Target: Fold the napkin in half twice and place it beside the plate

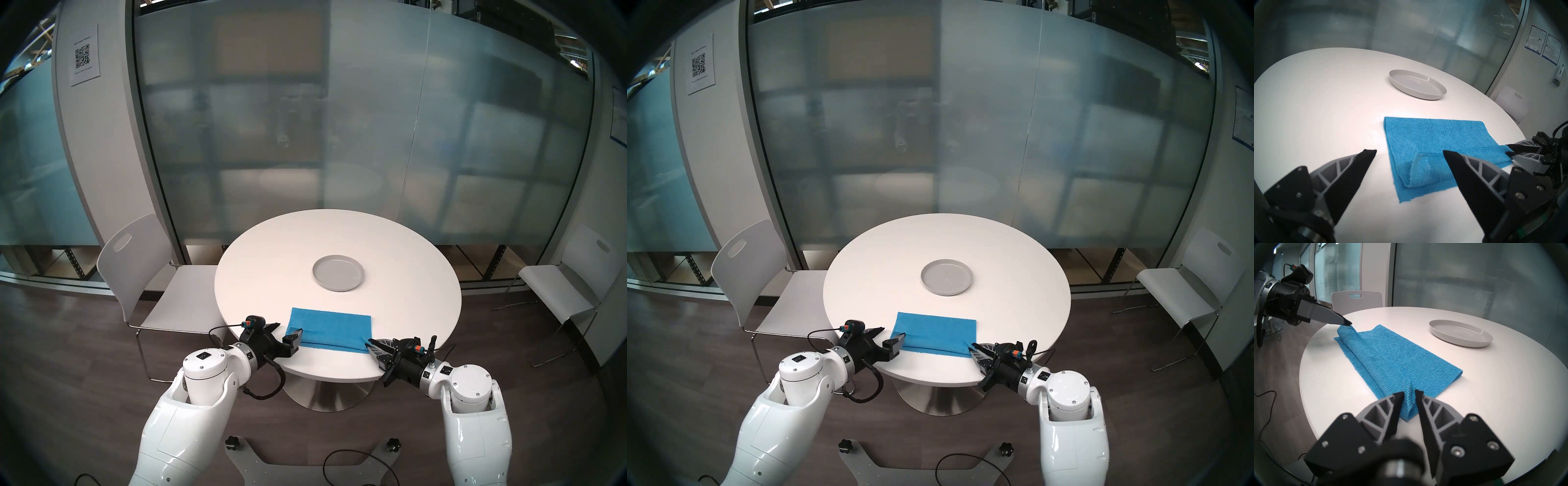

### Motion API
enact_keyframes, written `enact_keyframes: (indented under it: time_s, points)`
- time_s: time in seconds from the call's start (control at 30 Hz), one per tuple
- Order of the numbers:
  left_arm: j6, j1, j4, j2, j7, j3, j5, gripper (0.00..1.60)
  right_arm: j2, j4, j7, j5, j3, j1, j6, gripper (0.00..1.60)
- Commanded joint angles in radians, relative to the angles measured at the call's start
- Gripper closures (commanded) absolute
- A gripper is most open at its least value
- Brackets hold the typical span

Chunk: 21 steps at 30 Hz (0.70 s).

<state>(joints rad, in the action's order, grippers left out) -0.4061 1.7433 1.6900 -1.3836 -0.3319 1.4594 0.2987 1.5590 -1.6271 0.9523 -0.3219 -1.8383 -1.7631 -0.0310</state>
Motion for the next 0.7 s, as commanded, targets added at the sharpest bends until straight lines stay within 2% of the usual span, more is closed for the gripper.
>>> enact_keyframes:
  time_s: [0.0,0.23,0.5,0.6,0.63,0.67]
  points:
    - [-0.003,-0.012,0.012,0.014,0.002,0.020,0.000,0.08,-0.004,-0.014,-0.001,0.004,-0.004,0.018,0.001,0.78]
    - [0.006,-0.028,0.005,0.020,0.009,0.039,0.003,0.08,-0.009,-0.019,0.001,0.007,-0.010,0.020,0.006,0.72]
    - [0.010,-0.065,0.024,0.008,0.006,0.021,0.005,0.11,-0.006,-0.012,0.003,0.009,-0.008,0.026,0.003,0.68]
    - [0.003,-0.090,0.020,0.004,-0.005,-0.004,0.003,0.21,-0.005,-0.009,0.003,0.008,-0.007,0.027,0.002,0.70]
    - [0.000,-0.095,0.017,0.002,-0.006,-0.012,0.001,0.41,-0.005,-0.009,0.003,0.008,-0.007,0.028,0.002,0.70]
    - [-0.002,-0.103,0.011,0.001,-0.009,-0.023,-0.003,0.45,-0.004,-0.008,0.003,0.008,-0.007,0.028,0.002,0.68]
